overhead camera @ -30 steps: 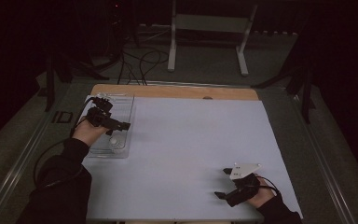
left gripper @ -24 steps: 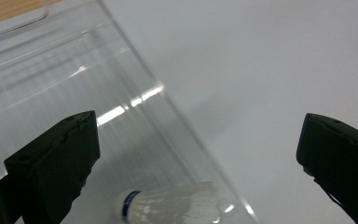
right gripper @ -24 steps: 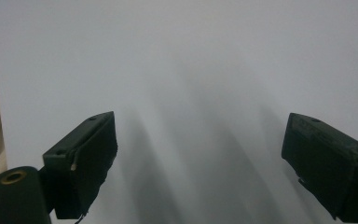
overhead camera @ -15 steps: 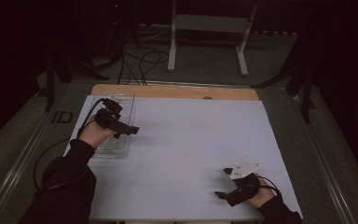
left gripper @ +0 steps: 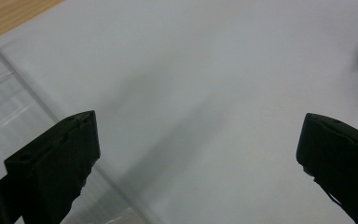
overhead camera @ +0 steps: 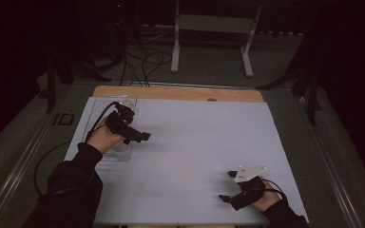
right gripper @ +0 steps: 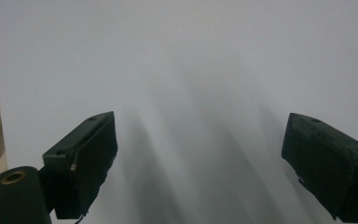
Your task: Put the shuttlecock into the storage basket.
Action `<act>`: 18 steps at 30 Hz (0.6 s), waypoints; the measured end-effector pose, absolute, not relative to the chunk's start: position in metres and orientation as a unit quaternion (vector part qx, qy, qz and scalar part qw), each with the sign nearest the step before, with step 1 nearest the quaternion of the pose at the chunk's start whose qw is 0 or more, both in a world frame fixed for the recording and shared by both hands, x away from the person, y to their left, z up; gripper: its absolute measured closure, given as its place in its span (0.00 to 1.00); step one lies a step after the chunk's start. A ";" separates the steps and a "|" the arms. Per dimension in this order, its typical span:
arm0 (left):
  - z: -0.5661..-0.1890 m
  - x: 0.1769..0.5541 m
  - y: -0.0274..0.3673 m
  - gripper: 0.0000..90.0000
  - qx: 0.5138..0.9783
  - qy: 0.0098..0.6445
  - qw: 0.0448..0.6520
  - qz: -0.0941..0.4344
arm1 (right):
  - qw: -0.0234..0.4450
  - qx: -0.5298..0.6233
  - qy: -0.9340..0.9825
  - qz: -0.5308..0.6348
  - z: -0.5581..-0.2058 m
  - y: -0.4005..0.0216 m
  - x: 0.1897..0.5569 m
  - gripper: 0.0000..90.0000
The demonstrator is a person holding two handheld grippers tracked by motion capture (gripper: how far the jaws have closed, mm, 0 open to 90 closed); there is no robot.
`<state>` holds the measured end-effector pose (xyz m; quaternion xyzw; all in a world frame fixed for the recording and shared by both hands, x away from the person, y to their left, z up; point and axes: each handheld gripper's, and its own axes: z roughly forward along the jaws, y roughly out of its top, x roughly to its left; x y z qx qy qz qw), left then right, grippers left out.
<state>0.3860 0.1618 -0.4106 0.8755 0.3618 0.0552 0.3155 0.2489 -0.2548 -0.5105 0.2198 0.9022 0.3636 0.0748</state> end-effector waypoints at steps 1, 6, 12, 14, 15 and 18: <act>-0.410 0.385 0.160 0.00 0.878 0.356 0.316 0.056 | 0.075 0.220 0.902 0.364 -0.510 -0.255 0.249 0.11; -0.410 0.378 0.149 0.00 0.885 0.336 0.320 0.047 | 0.074 0.220 0.902 0.363 -0.510 -0.255 0.249 0.11; -0.413 0.368 0.138 0.00 0.892 0.313 0.323 0.041 | 0.074 0.221 0.901 0.366 -0.510 -0.255 0.248 0.11; -0.414 0.365 0.134 0.00 0.893 0.308 0.327 0.035 | 0.074 0.222 0.901 0.365 -0.510 -0.255 0.248 0.11; -0.415 0.363 0.133 0.00 0.894 0.306 0.326 0.036 | 0.073 0.221 0.901 0.365 -0.510 -0.255 0.248 0.11; -0.416 0.358 0.128 0.00 0.897 0.293 0.328 0.033 | 0.074 0.221 0.902 0.364 -0.510 -0.255 0.248 0.11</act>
